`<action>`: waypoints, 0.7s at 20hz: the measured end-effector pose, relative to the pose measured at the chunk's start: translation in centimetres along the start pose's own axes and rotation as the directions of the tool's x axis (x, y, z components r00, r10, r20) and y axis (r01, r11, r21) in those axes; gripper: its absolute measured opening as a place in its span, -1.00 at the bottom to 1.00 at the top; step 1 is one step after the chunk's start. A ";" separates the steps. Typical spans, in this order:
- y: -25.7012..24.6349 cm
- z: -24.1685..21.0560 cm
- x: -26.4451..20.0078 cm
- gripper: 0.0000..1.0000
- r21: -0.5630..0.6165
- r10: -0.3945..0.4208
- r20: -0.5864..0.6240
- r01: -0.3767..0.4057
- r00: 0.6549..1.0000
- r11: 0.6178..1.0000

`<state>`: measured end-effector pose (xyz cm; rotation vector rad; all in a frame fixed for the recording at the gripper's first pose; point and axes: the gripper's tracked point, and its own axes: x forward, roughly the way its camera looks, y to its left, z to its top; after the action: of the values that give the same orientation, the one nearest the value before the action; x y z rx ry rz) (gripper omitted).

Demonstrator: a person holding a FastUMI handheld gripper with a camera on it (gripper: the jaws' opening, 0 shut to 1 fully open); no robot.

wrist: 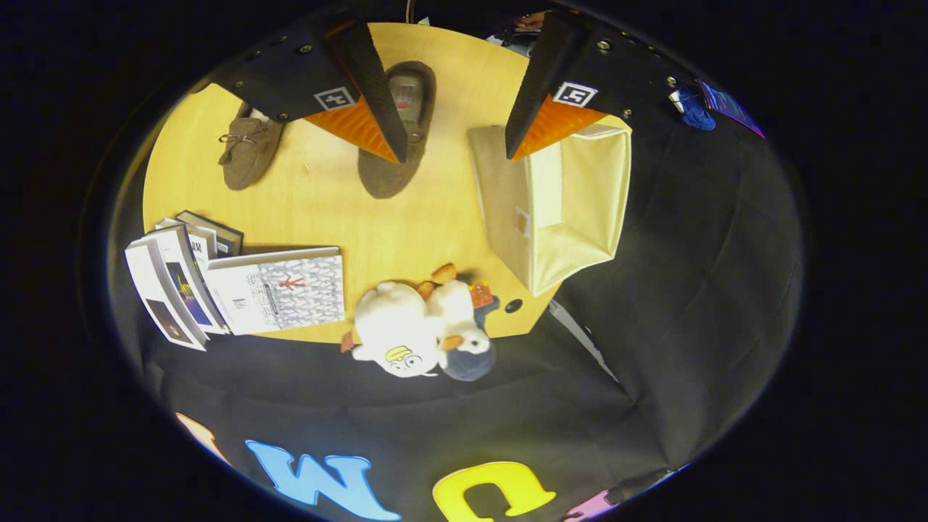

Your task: Open the storage box then place both shoes into the box .Put the left shoe in first, then the right shoe, with the right side of both shoes facing outward in a uniform manner.

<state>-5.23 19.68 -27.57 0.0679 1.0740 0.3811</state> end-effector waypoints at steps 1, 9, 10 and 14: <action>-1.0 -0.6 0.4 0.67 0.011 -0.009 -0.012 0.009 1.000 1.000; -7.5 -6.5 3.6 0.64 0.059 -0.084 -0.170 0.095 0.982 0.994; -7.8 -7.2 4.1 0.64 0.064 -0.084 -0.190 0.098 0.978 0.993; -8.7 -9.5 5.4 0.65 0.083 -0.073 -0.264 0.098 0.962 0.992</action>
<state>-8.82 12.18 -38.78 0.0568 1.3509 0.2648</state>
